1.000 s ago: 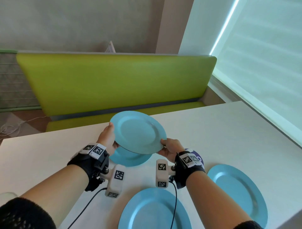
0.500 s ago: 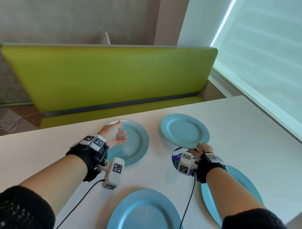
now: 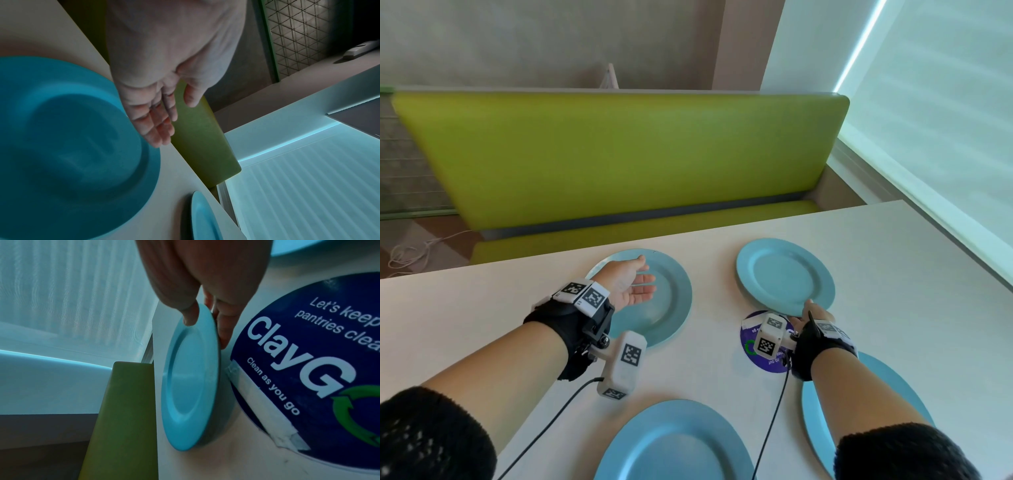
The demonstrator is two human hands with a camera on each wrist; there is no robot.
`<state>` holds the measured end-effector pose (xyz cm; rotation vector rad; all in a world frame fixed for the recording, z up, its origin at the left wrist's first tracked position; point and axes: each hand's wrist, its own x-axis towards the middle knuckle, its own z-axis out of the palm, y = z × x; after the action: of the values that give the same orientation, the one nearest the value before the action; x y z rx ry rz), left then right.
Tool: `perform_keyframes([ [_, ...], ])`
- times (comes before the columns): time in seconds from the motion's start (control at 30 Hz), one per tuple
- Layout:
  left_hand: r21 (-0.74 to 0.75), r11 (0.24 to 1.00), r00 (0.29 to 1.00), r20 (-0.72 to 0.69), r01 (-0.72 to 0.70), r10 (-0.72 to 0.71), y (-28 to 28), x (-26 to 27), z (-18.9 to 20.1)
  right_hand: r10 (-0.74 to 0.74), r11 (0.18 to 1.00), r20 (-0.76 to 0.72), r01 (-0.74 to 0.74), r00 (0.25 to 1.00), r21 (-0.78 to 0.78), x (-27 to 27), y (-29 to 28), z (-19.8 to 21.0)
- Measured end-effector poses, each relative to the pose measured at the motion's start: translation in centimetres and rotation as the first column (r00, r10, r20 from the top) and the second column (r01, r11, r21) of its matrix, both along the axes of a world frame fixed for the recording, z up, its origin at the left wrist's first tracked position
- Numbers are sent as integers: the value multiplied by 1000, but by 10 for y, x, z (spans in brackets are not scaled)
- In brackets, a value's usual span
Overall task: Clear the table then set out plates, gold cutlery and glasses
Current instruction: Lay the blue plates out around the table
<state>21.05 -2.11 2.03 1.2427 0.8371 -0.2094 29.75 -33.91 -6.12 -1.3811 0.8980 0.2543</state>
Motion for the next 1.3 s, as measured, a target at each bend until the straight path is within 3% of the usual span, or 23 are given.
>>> perform_keyframes([
  [0.1,7,1000,1000,-10,-6,6,1,-3,-3,33,987,-58,-42,998,-158,5,1,5],
  [0.23,6,1000,1000,-20,-4,4,0,-6,-3,16,995,-1,-16,1000,-102,9,6,0],
  [0.47,5,1000,999,-29,-13,14,0,-8,-4,-25,986,-5,23,1000,-164,21,1,-18],
  [0.8,-15,1000,999,-46,-20,19,-1,-18,-10,-4,968,-41,-6,999,-250,15,17,-5],
  [1.23,-17,1000,999,-36,23,-24,-2,-52,-7,118,972,-1,-116,993,-206,-42,41,5],
  [1.3,-27,998,999,-17,50,-51,-6,-63,-2,100,987,25,-96,995,-131,-62,44,14],
])
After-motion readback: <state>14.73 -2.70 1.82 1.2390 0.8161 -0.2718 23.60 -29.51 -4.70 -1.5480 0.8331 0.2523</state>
